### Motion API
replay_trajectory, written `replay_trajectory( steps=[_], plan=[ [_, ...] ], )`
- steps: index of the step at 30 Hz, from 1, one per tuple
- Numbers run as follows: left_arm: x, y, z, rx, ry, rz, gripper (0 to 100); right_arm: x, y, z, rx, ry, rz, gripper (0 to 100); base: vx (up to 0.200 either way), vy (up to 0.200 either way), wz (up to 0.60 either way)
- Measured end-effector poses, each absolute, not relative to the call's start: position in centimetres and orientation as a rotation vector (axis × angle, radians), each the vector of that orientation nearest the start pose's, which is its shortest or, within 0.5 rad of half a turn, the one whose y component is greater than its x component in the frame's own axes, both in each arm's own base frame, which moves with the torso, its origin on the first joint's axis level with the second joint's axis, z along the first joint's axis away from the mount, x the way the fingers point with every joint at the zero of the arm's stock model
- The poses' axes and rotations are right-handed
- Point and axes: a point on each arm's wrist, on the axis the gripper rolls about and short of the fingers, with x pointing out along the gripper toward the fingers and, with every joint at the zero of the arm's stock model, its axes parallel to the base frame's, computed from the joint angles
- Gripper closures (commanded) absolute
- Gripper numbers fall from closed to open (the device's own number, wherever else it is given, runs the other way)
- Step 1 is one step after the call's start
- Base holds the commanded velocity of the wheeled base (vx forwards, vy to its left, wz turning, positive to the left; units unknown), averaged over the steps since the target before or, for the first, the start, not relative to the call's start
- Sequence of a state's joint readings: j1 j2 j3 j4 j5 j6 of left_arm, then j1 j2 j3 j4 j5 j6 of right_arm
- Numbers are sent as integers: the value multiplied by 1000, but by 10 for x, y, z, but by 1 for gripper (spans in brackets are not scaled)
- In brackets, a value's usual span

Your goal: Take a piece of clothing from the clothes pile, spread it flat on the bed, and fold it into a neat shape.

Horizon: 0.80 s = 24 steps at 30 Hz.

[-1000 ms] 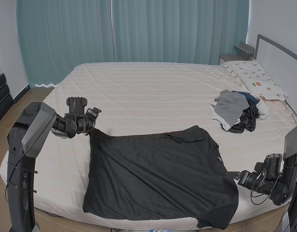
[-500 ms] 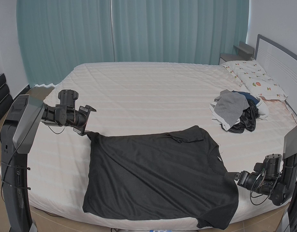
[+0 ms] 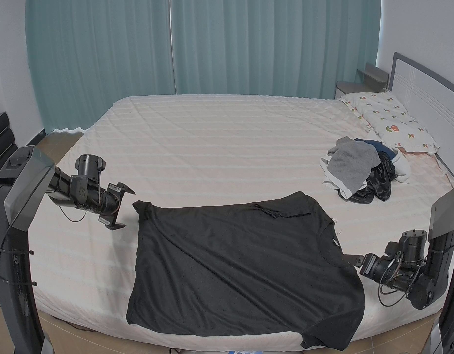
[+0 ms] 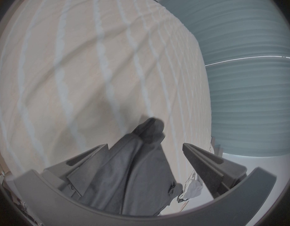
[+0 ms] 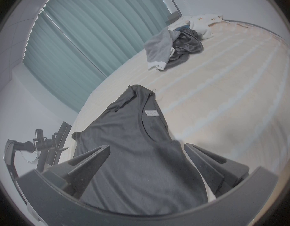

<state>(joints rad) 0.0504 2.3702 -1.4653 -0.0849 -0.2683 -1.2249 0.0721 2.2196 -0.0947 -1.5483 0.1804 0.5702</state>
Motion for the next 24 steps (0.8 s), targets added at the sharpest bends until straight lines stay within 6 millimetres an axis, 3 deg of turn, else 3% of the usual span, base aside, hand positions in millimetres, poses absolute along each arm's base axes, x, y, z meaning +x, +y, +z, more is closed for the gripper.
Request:
replay_trajectory(
  steps=[5, 10, 24],
  plan=[
    [425, 15, 38, -1276, 876, 316, 0, 271, 26, -10, 559, 613, 65, 0, 0, 0, 0],
    [406, 10, 38, -1276, 837, 273, 0, 316, 31, -12, 549, 597, 58, 0, 0, 0, 0],
    [382, 2, 40, -1320, 738, 236, 0, 427, 43, -35, 533, 592, 19, 0, 0, 0, 0]
  ],
)
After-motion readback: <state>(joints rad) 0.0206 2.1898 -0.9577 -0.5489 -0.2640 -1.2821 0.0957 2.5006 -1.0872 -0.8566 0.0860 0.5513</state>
